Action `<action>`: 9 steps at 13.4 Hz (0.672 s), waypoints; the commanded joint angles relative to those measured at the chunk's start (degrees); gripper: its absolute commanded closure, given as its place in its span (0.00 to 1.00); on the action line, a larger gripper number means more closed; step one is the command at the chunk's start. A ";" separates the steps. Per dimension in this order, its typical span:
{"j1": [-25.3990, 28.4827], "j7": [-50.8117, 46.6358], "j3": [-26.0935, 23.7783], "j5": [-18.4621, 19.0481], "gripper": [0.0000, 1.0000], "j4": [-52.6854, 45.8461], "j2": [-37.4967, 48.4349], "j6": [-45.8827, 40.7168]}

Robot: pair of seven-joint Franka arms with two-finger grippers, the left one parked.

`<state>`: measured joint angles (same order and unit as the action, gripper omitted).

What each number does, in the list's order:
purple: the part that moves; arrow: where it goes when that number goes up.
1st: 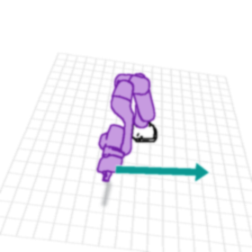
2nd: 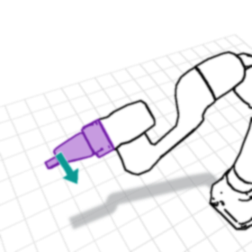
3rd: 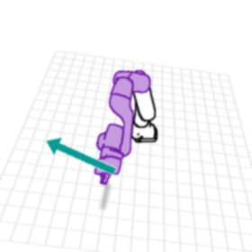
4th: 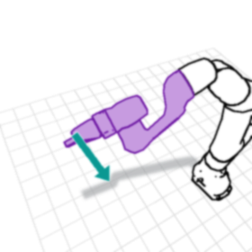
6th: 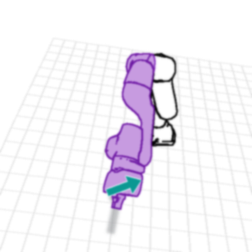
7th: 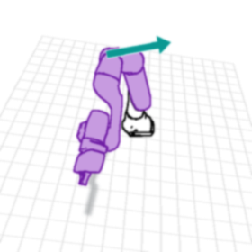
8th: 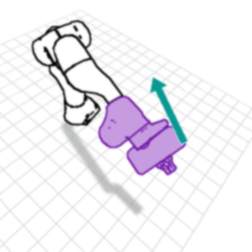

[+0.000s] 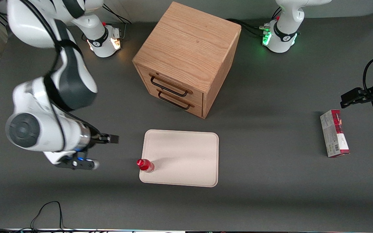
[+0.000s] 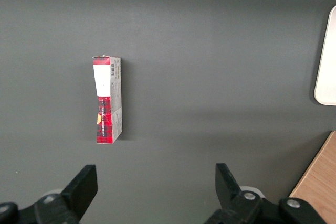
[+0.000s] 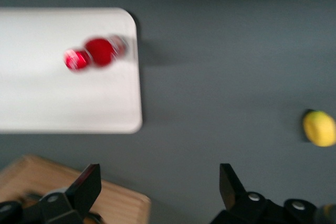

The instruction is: Place coke bottle on tray

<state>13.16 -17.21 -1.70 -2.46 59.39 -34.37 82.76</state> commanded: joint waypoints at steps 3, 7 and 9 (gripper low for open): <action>-0.68 11.57 4.68 -0.27 0.00 34.61 28.08 6.62; -3.58 20.27 5.74 -0.09 0.00 39.05 36.47 6.10; -4.20 20.11 5.74 -0.17 0.00 37.31 36.83 5.92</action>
<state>9.45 1.28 4.13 -2.45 95.99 1.54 86.93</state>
